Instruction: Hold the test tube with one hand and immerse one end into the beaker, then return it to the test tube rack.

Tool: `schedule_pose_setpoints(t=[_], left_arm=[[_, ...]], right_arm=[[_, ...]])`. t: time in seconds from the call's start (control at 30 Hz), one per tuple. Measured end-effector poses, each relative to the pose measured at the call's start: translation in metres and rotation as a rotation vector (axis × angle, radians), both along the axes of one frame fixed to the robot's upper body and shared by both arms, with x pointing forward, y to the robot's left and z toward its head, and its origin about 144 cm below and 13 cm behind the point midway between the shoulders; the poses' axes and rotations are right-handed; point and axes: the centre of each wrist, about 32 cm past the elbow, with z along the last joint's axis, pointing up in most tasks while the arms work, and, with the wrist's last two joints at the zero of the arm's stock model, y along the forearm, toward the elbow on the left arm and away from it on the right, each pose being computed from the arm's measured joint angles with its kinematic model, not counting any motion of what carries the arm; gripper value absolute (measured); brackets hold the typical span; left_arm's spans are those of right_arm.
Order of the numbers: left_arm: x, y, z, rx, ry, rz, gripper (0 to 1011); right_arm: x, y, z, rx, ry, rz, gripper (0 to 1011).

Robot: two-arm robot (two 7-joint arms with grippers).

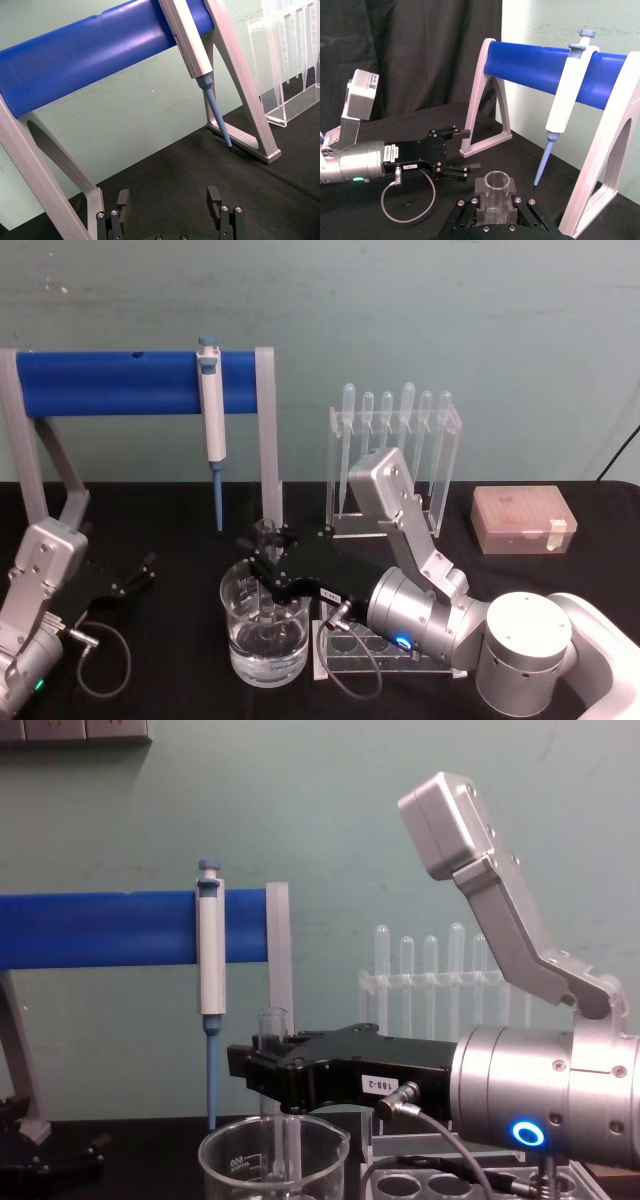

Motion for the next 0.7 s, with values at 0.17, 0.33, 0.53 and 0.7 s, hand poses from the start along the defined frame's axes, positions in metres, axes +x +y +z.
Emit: schedule_pose_setpoints(t=[0.17, 0.33, 0.53, 0.7], left_arm=[[0.0000, 0.0000, 0.0000, 0.000, 0.000, 0.000, 1000], [0.0000, 0.0000, 0.0000, 0.000, 0.000, 0.000, 1000], [0.0000, 0.0000, 0.0000, 0.000, 0.000, 0.000, 1000], [0.0000, 0.0000, 0.0000, 0.000, 0.000, 0.000, 1000]], right_arm=[[0.0000, 0.0000, 0.0000, 0.000, 0.000, 0.000, 224], [0.0000, 0.0000, 0.0000, 0.000, 0.000, 0.000, 225], [0.0000, 0.0000, 0.0000, 0.000, 0.000, 0.000, 224], [0.0000, 0.0000, 0.0000, 0.000, 0.000, 0.000, 225]])
